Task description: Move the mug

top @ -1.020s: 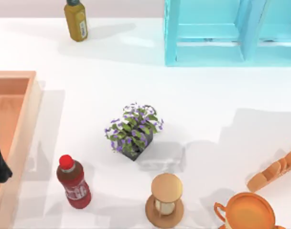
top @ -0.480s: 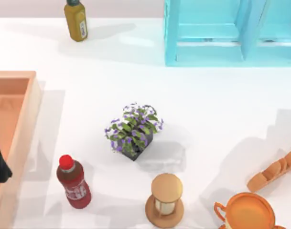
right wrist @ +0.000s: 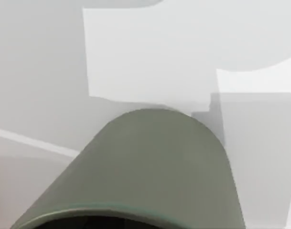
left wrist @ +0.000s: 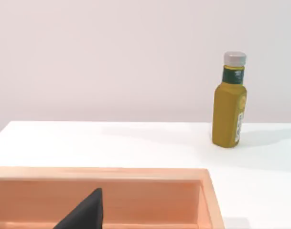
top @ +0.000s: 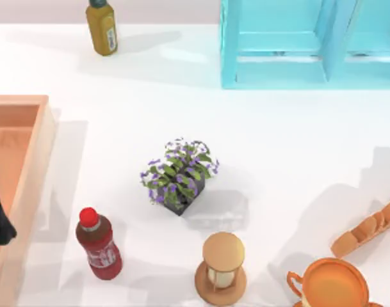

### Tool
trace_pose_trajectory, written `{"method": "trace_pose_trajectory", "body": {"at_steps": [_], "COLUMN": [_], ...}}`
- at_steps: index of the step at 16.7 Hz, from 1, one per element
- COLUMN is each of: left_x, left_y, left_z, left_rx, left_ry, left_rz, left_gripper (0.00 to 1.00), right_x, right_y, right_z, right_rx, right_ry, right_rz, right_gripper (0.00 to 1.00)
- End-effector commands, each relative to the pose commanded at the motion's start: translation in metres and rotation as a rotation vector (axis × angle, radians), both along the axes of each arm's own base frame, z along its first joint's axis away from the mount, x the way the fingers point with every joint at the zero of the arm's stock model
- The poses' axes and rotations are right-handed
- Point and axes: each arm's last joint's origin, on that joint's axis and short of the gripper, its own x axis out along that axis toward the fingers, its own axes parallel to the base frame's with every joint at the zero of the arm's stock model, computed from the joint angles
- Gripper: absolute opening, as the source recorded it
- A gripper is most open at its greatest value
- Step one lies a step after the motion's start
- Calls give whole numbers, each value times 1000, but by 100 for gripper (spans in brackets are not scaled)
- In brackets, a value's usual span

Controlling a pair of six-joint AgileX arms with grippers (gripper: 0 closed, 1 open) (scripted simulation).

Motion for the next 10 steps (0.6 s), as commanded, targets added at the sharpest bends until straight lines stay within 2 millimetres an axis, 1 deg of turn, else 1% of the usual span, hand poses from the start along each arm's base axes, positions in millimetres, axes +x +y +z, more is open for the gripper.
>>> {"method": "trace_pose_trajectory", "body": {"at_steps": [9, 10], "left_x": [0, 0], "left_y": [0, 0], "left_z": [0, 0], "left_rx": [0, 0], "left_ry": [0, 0], "left_rz": [0, 0], "left_gripper": [100, 100], "right_x": [0, 0], "right_y": [0, 0], "right_z": [0, 0], "right_rx": [0, 0], "right_ry": [0, 0], "right_rz": [0, 0], "right_gripper": [2, 0]}}
